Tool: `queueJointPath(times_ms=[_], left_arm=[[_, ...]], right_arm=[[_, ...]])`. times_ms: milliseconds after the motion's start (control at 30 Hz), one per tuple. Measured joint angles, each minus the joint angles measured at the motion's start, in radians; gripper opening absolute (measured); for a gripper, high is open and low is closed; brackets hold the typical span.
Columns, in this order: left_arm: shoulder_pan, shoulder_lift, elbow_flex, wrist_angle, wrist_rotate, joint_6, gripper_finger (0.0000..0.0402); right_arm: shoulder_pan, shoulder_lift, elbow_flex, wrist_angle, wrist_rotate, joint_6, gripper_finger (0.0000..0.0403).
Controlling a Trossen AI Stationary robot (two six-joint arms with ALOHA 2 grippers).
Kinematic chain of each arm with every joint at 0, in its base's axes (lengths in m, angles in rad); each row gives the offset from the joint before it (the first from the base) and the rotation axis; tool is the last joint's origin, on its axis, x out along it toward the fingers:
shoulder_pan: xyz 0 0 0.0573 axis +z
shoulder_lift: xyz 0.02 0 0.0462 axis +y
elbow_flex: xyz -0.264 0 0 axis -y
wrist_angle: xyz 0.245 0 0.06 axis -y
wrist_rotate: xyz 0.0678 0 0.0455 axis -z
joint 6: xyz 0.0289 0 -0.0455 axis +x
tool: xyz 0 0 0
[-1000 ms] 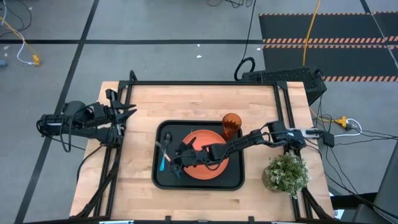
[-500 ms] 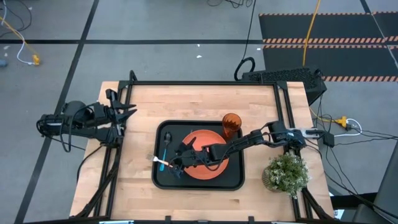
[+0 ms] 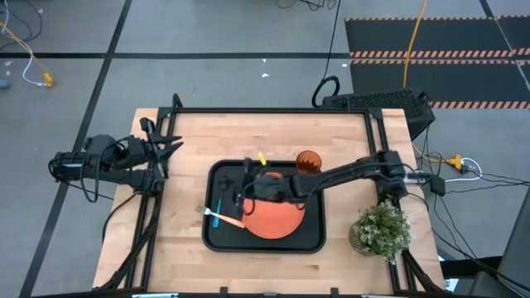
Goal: Pick and place plate/cup/fork/spoon on tray
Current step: Put the pink fork on the black serving tray
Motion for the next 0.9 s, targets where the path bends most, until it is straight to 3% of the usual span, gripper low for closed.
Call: queueJointPath(times_ms=[167, 400, 500, 667, 767, 900], left_arm=[[0.0, 0.006, 0.0, -0.027, -0.02, -0.052, 0.0076], [0.0, 0.108, 0.0, -0.267, -0.006, -0.399, 0.0076], [-0.001, 0.197, 0.0, -0.378, 0.104, -0.512, 0.0076], [-0.033, 0.397, 0.0, -0.481, 0.305, -0.573, 0.0076], [-0.079, 0.531, -0.001, -0.551, 0.327, -0.554, 0.0076], [-0.15, 0.692, 0.0, -0.525, 0.346, -0.519, 0.0076]], right_arm=[[-0.01, -0.067, 0.0, 0.038, 0.025, -0.241, 0.0089], [-0.008, -0.145, 0.001, -0.111, 0.026, -0.323, 0.0089], [-0.002, -0.169, 0.001, -0.234, 0.026, -0.328, 0.0089], [0.004, -0.232, 0.0, -0.408, 0.027, -0.256, 0.0089], [0.017, -0.276, 0.0, -0.516, 0.03, -0.213, 0.0089], [0.038, -0.31, 0.0, -0.592, 0.03, -0.181, 0.0089]])
